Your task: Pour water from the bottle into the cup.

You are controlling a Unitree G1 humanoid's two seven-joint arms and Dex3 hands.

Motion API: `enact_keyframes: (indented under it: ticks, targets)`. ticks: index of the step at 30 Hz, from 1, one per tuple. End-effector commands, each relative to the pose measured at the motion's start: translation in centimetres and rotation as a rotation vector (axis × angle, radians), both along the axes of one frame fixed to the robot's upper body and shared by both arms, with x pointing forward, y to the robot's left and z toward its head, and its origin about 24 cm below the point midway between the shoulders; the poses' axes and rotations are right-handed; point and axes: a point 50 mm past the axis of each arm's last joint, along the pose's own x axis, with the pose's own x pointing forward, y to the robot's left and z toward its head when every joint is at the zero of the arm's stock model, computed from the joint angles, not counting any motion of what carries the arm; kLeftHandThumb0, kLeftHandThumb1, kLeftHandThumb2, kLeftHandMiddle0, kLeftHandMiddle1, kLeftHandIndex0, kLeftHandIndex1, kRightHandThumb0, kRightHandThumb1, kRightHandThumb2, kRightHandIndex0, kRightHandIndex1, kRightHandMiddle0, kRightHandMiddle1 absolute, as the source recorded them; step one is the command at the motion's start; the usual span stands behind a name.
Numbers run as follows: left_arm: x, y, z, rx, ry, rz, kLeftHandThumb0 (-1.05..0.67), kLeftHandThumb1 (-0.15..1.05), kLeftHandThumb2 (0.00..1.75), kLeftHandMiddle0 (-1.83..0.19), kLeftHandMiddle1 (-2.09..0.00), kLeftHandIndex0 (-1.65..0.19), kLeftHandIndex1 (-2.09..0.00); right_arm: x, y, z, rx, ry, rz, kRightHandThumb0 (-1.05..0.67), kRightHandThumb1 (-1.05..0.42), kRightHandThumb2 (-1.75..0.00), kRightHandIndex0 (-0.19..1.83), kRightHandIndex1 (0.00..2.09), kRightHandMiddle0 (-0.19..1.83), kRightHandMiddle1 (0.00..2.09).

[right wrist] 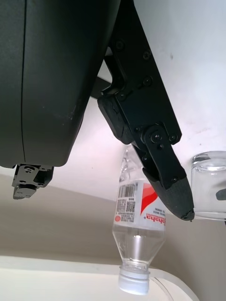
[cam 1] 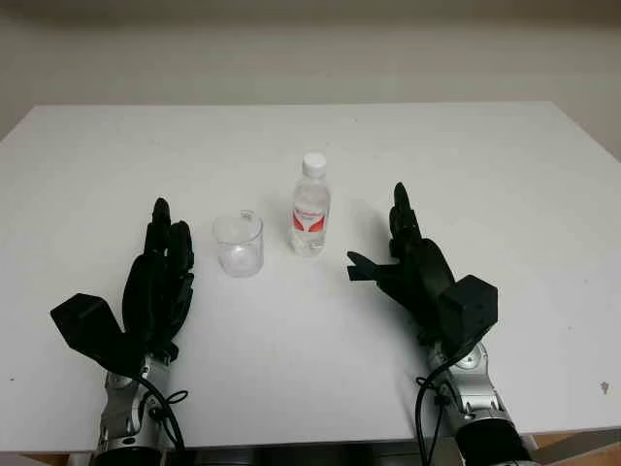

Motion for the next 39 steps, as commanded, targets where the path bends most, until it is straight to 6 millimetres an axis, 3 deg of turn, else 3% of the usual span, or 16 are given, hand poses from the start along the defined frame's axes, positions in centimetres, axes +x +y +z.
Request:
enact_keyframes:
  ticks: [1, 6, 12, 22, 39]
  targets:
    - [-1.0, -0.2, -2.0, -0.030, 0.079, 0.005, -0.74, 1.05, 0.48, 0.19, -0.03, 0.19, -0.02, 1.3, 1.3, 1.8, -0.005, -0.074, 0.028, -0.90, -0.95, -0.05, -0.19, 0.00, -0.19, 0.00]
    - [-0.9, -0.2, -1.9, -0.024, 0.078, 0.007, -0.75, 1.05, 0.49, 0.18, -0.05, 0.18, -0.04, 3.5, 3.5, 4.3, -0.028, -0.158, 0.084, -0.92, -0.96, -0.06, -0.19, 0.00, -0.19, 0.00]
    - [-1.0, -0.1, -1.8, -0.022, 0.082, 0.013, -0.76, 1.05, 0.47, 0.19, -0.04, 0.19, -0.04, 5.6, 5.6, 5.6, -0.033, -0.143, 0.120, -0.95, -0.94, -0.05, -0.19, 0.00, -0.19, 0.00]
    - [-1.1, -0.3, -1.8, -0.018, 0.081, 0.008, -0.76, 1.05, 0.48, 0.19, -0.04, 0.19, -0.04, 6.9, 6.9, 5.7, -0.076, -0.092, 0.156, -0.96, -0.90, -0.05, -0.19, 0.00, -0.19, 0.00]
    - [-1.2, -0.5, -2.0, -0.025, 0.080, 0.007, -0.75, 1.05, 0.49, 0.19, -0.02, 0.19, -0.01, 7.2, 6.9, 4.7, -0.131, -0.033, 0.146, -0.93, -0.90, -0.05, -0.19, 0.00, -0.19, 0.00]
